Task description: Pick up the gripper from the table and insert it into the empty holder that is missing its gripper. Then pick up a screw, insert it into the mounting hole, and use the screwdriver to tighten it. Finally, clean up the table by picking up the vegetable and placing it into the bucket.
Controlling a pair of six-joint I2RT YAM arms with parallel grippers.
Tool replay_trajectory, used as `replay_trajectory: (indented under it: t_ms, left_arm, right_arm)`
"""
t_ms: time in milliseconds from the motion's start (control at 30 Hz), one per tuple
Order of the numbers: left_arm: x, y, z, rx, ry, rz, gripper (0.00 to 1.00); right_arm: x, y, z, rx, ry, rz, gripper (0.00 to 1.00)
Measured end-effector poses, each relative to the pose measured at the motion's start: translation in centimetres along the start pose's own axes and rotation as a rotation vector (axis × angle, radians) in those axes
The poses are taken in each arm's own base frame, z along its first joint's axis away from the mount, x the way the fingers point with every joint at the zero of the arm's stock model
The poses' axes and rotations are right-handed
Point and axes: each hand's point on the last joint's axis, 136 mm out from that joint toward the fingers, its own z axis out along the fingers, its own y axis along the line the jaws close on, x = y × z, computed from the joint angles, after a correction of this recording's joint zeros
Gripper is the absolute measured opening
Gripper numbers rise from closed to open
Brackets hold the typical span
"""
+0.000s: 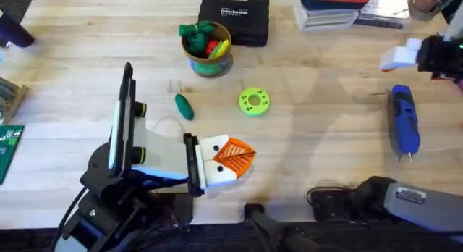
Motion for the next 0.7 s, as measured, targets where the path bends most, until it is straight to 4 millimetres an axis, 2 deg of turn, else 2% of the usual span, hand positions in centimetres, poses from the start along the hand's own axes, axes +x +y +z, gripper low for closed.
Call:
replay_trajectory:
  t_ms: [267, 333, 367, 500, 700]
  left_arm:
    - [0.1, 0.0, 0.0, 0.000, 0.003, -0.003, 0.004]
    - [0.1, 0.0, 0.0, 0.000, 0.003, -0.003, 0.004]
    - [0.1, 0.0, 0.0, 0.000, 0.003, -0.004, 0.005]
    - [0.1, 0.0, 0.0, 0.000, 0.003, -0.003, 0.004]
    - [0.1, 0.0, 0.0, 0.000, 0.003, -0.003, 0.004]
  right_arm:
    - [1.6, -6.3, 0.4, 0.065, 0.026, 0.057, 0.993]
    - [2.1, -7.4, 0.8, 0.051, 0.034, 0.086, 0.993]
    - [3.0, -8.6, 1.9, 0.005, 0.055, 0.130, 0.993]
    - [3.8, -8.9, 3.4, -0.053, 0.088, 0.150, 0.993]
    - [4.4, -8.1, 5.4, -0.121, 0.138, 0.098, 0.993]
